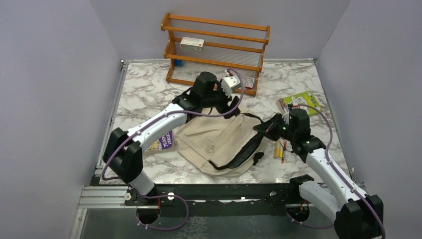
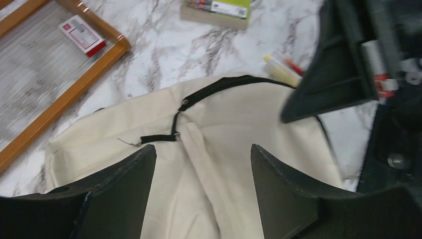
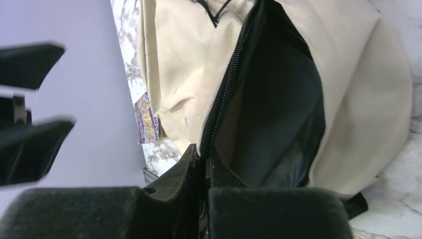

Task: Pack the student bag
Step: Unzip the student bag at the center of the board.

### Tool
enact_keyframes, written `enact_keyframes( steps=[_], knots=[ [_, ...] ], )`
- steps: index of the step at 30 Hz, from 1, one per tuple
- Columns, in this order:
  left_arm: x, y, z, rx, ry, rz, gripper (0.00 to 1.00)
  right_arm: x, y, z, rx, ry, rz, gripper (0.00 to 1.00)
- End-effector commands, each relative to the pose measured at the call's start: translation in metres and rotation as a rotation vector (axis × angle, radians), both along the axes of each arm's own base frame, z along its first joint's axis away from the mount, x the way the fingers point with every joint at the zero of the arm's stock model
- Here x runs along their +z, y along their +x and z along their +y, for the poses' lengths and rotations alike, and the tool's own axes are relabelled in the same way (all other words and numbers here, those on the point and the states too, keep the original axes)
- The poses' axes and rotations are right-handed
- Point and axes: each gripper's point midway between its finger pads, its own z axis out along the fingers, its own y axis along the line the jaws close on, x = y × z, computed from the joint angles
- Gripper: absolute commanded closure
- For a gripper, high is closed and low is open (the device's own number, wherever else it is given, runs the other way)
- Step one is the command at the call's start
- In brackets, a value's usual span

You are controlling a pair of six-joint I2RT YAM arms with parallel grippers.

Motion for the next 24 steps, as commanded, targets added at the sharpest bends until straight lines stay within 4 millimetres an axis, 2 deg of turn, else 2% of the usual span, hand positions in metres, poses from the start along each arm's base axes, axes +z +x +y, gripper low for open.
enact_keyframes(
  steps=[1, 3, 6, 9, 12, 17, 24],
  knots=[
    [0.017, -0.059, -0.013, -0.094, -0.141, 0.098, 0.27, 0.027, 0.015, 0.013, 0.033, 0.068, -0.047, 0.99],
    [0.012, -0.079, -0.019, -0.111, -0.127, 0.105, 0.23, 0.029, 0.019, 0.015, 0.035, 0.075, -0.046, 0.99],
    [0.005, -0.099, -0.029, -0.112, -0.107, 0.107, 0.15, 0.032, 0.026, 0.017, 0.036, 0.080, -0.049, 0.98],
    [-0.006, -0.110, -0.035, -0.090, -0.073, 0.097, 0.05, 0.035, 0.030, 0.021, 0.048, 0.086, -0.046, 0.99],
    [-0.015, -0.114, -0.036, -0.066, -0.037, 0.078, 0.01, 0.038, 0.033, 0.022, 0.055, 0.090, -0.049, 0.98],
    [-0.032, -0.112, -0.032, -0.024, 0.044, 0.039, 0.02, 0.042, 0.034, 0.024, 0.064, 0.095, -0.056, 0.98],
    [-0.063, -0.103, -0.023, 0.016, 0.183, 0.002, 0.22, 0.047, 0.028, 0.022, 0.064, 0.093, -0.071, 0.97]
  ],
)
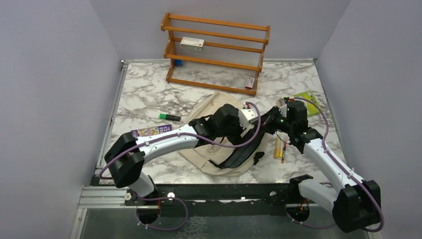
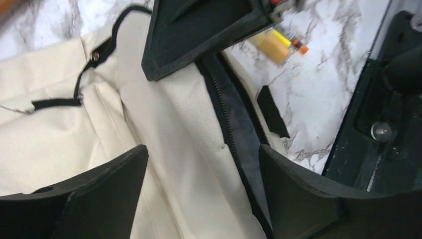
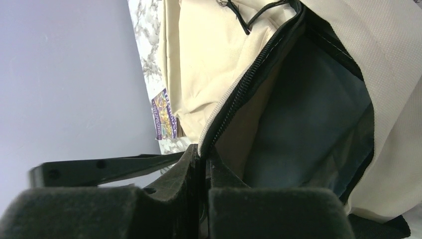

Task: Pack the student bag
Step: Unzip the student bag at the center of the board.

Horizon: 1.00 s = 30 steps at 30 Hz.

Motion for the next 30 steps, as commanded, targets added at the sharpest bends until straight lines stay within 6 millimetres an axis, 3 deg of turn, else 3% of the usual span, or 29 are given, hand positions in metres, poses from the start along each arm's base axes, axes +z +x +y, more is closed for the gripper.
enact_keyframes(
  steps=[1, 4, 8, 11, 15, 19, 23, 30],
  knots=[
    [-0.027, 0.010, 0.012, 0.050, 0.123, -0.038, 0.28, 0.030, 0.003, 0.004, 0.017, 0.028, -0.099, 0.96],
    [-0.031, 0.013, 0.013, 0.064, 0.137, -0.041, 0.51, 0.028, 0.000, -0.001, 0.012, -0.004, -0.104, 0.93],
    [-0.025, 0.020, 0.014, 0.101, 0.123, -0.059, 0.87, 0.011, -0.004, -0.020, -0.061, -0.111, -0.067, 0.78],
    [-0.016, 0.029, 0.017, 0.154, 0.092, -0.075, 0.99, -0.003, -0.012, -0.038, -0.121, -0.194, -0.039, 0.64],
    [-0.010, 0.037, 0.021, 0.185, 0.030, -0.023, 1.00, -0.018, -0.023, -0.056, -0.169, -0.277, -0.013, 0.53],
    [-0.003, 0.048, 0.028, 0.212, -0.058, 0.058, 1.00, -0.033, -0.032, -0.065, -0.178, -0.329, 0.030, 0.48],
    [0.000, 0.061, 0.037, 0.239, -0.096, 0.092, 1.00, -0.054, -0.035, -0.063, -0.149, -0.343, 0.079, 0.42],
    [-0.007, 0.082, 0.056, 0.288, -0.088, 0.114, 1.00, -0.091, -0.023, -0.054, -0.093, -0.360, 0.141, 0.40]
  ],
)
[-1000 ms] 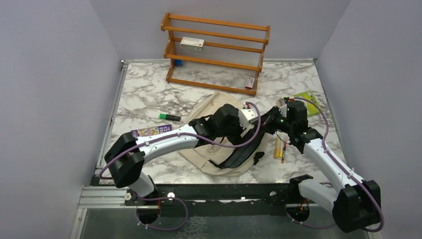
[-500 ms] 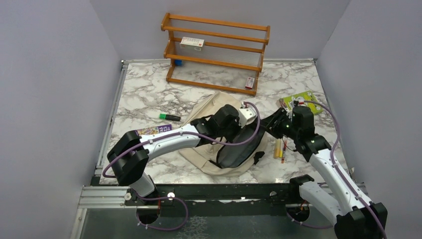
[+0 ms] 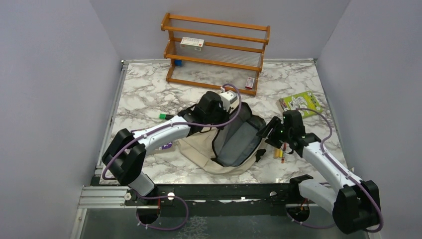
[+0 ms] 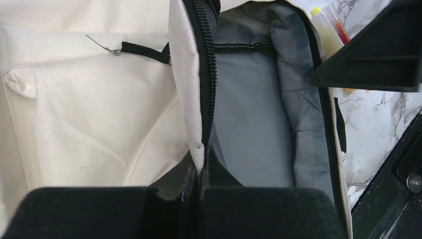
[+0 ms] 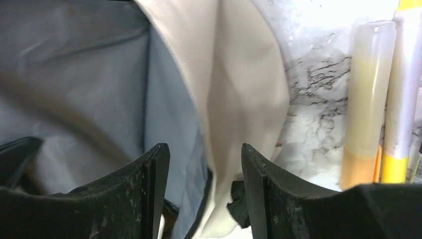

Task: Pack the student bag
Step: Unzip the student bag at the center of the board.

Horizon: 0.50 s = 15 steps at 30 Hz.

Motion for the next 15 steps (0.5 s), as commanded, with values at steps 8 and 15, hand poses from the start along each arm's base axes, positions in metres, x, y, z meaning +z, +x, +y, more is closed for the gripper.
enact_keyframes(
  steps=[8, 15],
  knots=[
    [0.026, 0.030, 0.036, 0.085, -0.086, -0.022, 1.00, -0.038, 0.017, 0.005, 0.043, -0.033, 0.048, 0.61],
    [0.038, 0.059, 0.097, 0.235, -0.113, -0.036, 1.00, -0.031, 0.017, -0.008, -0.011, -0.085, 0.019, 0.93]
  ],
)
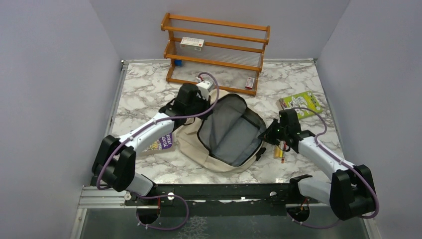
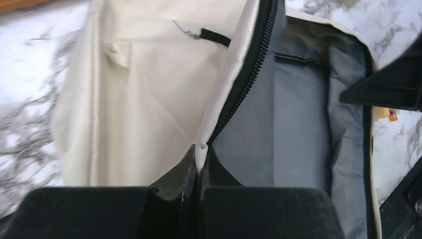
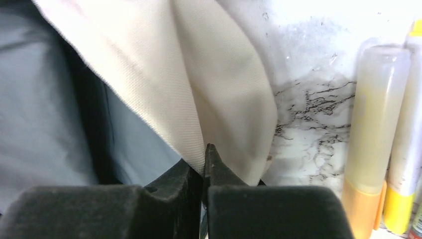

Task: Pack the student bag
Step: Unzip the student bag at the center of the board.

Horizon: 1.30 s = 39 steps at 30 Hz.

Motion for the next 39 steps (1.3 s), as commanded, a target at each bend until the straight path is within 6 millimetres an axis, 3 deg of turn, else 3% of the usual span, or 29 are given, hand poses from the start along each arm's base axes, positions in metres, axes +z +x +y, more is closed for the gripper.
enact_keyframes(
  steps=[1, 5, 8, 15, 21, 24, 28, 32, 39],
  knots=[
    [0.027, 0.022, 0.039, 0.104, -0.065, -0.052, 1.00, 0.009, 0.006, -0.011, -0.041, -0.049, -0.057, 0.95],
    [0.017, 0.035, 0.076, 0.233, -0.057, -0.024, 1.00, 0.014, 0.003, -0.016, -0.046, -0.070, -0.063, 0.99],
    [-0.003, 0.037, 0.095, 0.326, -0.057, 0.043, 1.00, 0.018, 0.002, -0.015, -0.043, -0.066, -0.073, 0.99],
    [-0.069, 0.014, 0.098, 0.392, -0.059, 0.246, 0.99, 0.026, 0.000, -0.004, 0.022, -0.022, -0.091, 0.99],
    [-0.097, 0.005, 0.092, 0.378, -0.071, 0.329, 0.81, 0.048, 0.001, 0.015, 0.131, 0.050, -0.147, 0.88],
    [-0.092, 0.006, 0.091, 0.372, -0.076, 0.316, 0.65, 0.068, 0.005, 0.017, 0.137, 0.066, -0.198, 0.77],
    [-0.070, 0.007, 0.088, 0.358, -0.113, 0.279, 0.46, 0.102, 0.008, 0.021, 0.148, 0.097, -0.278, 0.67],
    [-0.046, 0.004, 0.083, 0.350, -0.175, 0.262, 0.40, 0.120, 0.008, 0.020, 0.146, 0.091, -0.300, 0.61],
    [-0.006, -0.001, 0.077, 0.350, -0.274, 0.238, 0.25, 0.130, 0.011, 0.027, 0.205, 0.097, -0.312, 0.59]
  ],
)
